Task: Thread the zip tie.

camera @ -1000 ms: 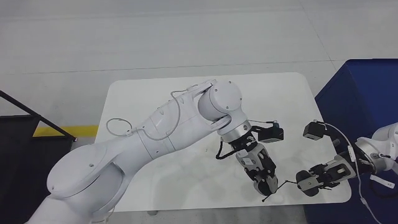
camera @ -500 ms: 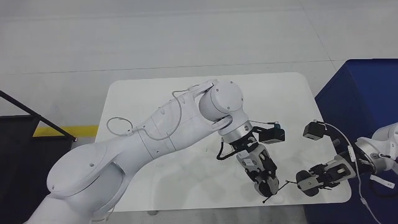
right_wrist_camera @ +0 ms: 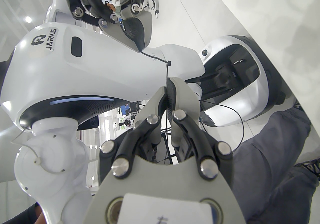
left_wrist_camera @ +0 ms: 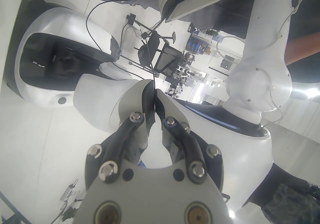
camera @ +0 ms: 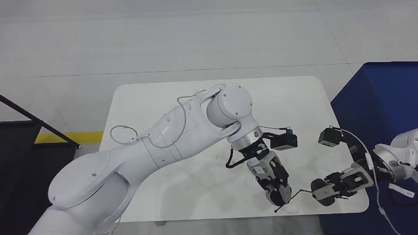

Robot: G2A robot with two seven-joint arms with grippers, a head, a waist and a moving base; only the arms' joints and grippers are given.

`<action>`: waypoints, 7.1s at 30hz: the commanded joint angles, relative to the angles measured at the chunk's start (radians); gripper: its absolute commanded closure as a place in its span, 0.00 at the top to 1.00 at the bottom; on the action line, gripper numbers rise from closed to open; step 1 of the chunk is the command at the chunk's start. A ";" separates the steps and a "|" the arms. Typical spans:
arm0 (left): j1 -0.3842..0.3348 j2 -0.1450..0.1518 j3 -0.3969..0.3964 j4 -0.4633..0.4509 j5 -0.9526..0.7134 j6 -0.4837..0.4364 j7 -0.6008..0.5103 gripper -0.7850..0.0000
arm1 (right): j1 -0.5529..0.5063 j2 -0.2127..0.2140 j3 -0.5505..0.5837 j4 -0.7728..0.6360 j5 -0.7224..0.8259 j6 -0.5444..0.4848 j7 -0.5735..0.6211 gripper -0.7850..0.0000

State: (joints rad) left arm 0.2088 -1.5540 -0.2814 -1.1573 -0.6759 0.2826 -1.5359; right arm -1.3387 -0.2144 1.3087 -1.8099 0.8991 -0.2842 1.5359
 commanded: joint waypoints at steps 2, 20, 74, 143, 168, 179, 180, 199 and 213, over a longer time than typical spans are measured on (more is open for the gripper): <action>0.003 0.000 -0.003 -0.001 0.003 0.001 0.000 0.00 | 0.000 0.000 0.000 0.000 0.000 0.000 0.000 0.00; 0.005 0.000 -0.008 0.000 0.012 0.002 0.000 0.00 | 0.000 0.000 0.000 0.000 0.000 0.000 0.000 0.00; -0.011 0.013 0.002 -0.027 0.006 0.002 0.000 0.00 | 0.000 0.000 0.000 0.000 0.000 0.000 0.000 0.00; -0.031 -0.001 0.002 -0.014 0.002 -0.006 0.000 0.00 | 0.000 0.000 0.000 0.000 0.000 0.000 0.000 0.00; -0.016 0.009 -0.028 -0.057 0.017 -0.023 0.007 0.00 | -0.005 0.059 -0.014 0.029 0.131 0.000 0.000 0.00; 0.000 0.028 -0.066 -0.120 0.099 0.056 0.088 0.00 | -0.002 0.106 -0.045 -0.011 0.149 0.000 0.000 0.00; 0.000 0.028 -0.066 -0.120 0.099 0.056 0.088 0.00 | -0.002 0.106 -0.045 -0.011 0.149 0.000 0.000 0.00; 0.071 0.057 -0.117 -0.173 0.086 0.047 0.046 0.00 | -0.002 0.106 -0.045 -0.011 0.149 0.000 0.000 0.00; 0.064 0.047 -0.110 -0.155 0.070 0.041 0.040 0.00 | -0.002 0.106 -0.045 -0.011 0.149 0.000 0.000 0.00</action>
State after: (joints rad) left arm 0.2730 -1.5060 -0.3934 -1.3132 -0.6056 0.3255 -1.4944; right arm -1.3412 -0.1083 1.2637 -1.8206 1.0479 -0.2844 1.5359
